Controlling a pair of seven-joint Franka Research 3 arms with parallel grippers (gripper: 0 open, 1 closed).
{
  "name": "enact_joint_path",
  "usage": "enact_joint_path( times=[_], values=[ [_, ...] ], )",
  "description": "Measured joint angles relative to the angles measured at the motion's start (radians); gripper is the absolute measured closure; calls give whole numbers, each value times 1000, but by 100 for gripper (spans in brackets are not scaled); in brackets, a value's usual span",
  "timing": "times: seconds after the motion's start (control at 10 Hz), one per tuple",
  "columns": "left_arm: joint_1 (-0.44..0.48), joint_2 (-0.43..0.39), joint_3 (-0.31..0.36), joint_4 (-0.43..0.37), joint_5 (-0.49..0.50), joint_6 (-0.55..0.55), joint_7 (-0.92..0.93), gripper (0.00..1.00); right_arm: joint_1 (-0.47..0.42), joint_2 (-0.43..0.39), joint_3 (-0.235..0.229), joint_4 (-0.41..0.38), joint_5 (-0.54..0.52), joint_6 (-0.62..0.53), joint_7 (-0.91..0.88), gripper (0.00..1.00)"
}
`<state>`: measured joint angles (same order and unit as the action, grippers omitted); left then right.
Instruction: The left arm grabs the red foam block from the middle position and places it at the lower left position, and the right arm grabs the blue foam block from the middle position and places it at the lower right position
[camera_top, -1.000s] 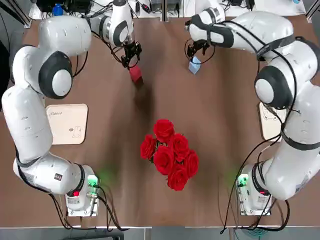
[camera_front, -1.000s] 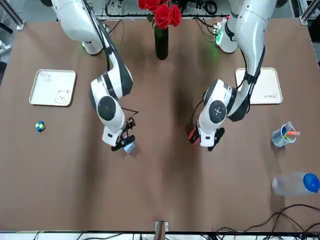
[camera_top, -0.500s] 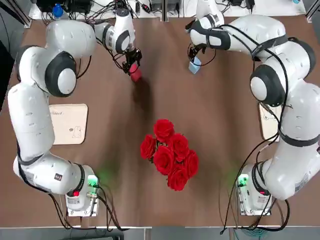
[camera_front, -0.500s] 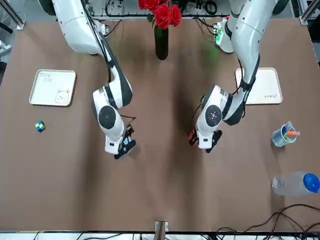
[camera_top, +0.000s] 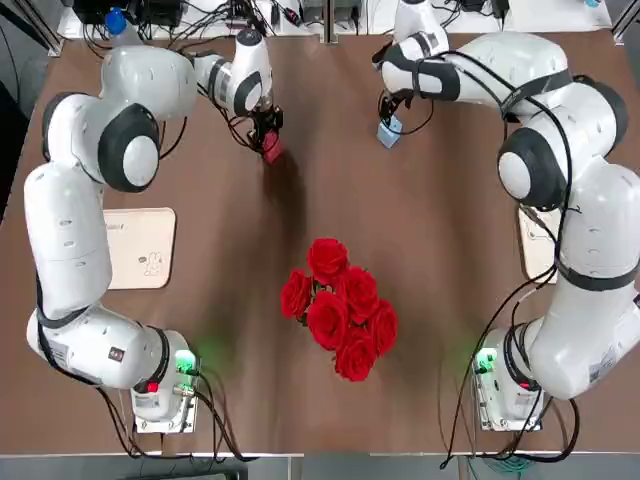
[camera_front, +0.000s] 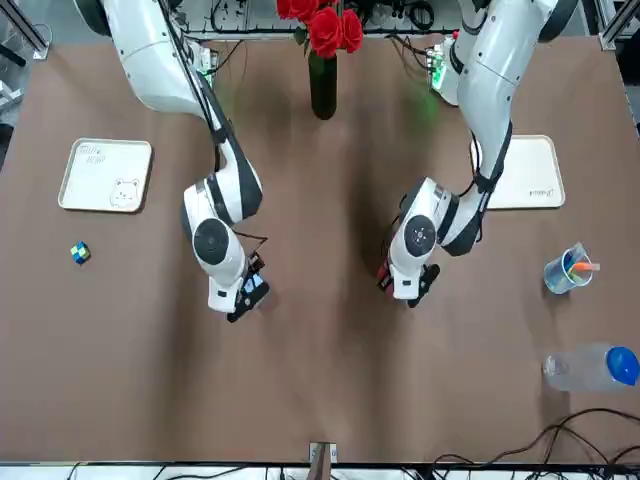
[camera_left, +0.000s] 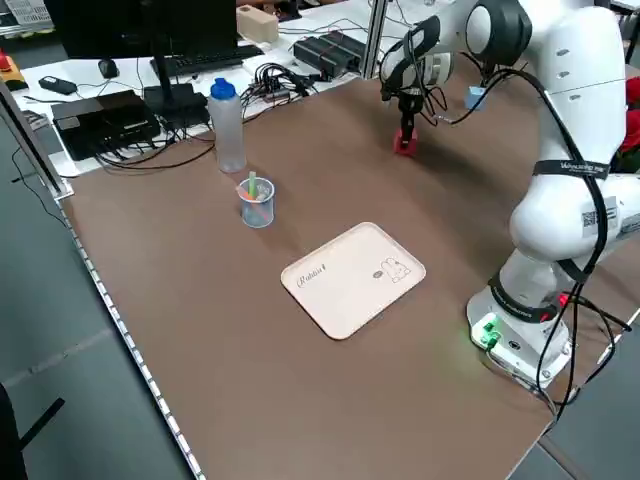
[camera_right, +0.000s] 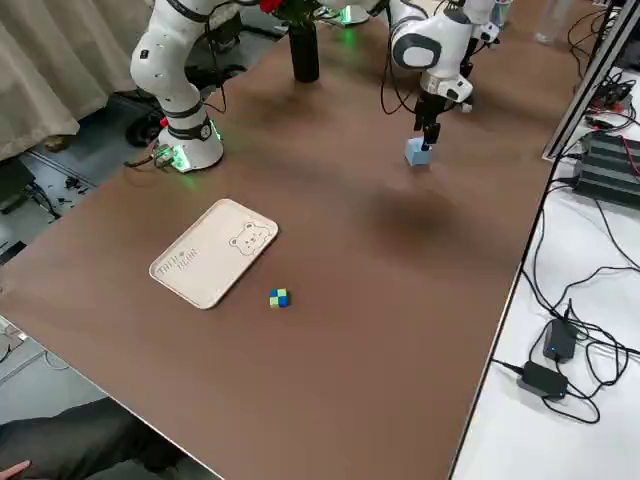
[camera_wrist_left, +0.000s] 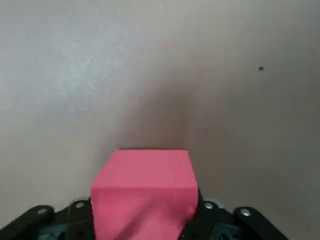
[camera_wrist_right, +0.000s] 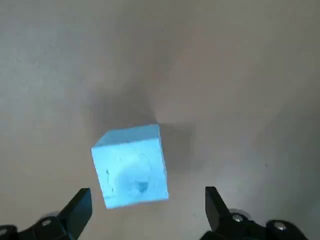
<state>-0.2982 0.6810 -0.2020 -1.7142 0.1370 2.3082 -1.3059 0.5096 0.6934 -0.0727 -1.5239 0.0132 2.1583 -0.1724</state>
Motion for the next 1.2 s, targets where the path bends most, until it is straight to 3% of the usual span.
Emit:
enact_joint_path(
  times=[0.3,0.6,1.0,1.2],
  values=[
    [28,-90,3,15,0,-170,21,38,12,25,2,2,0,18,0,0],
    [210,-256,3,-22,1,-384,328,38,17,31,3,2,0,18,0,0],
    [554,-546,5,-354,1,-404,906,38,23,43,5,3,0,30,1,0],
    [750,-608,7,-458,1,-407,1188,38,24,53,4,3,0,41,1,2]
  ],
)
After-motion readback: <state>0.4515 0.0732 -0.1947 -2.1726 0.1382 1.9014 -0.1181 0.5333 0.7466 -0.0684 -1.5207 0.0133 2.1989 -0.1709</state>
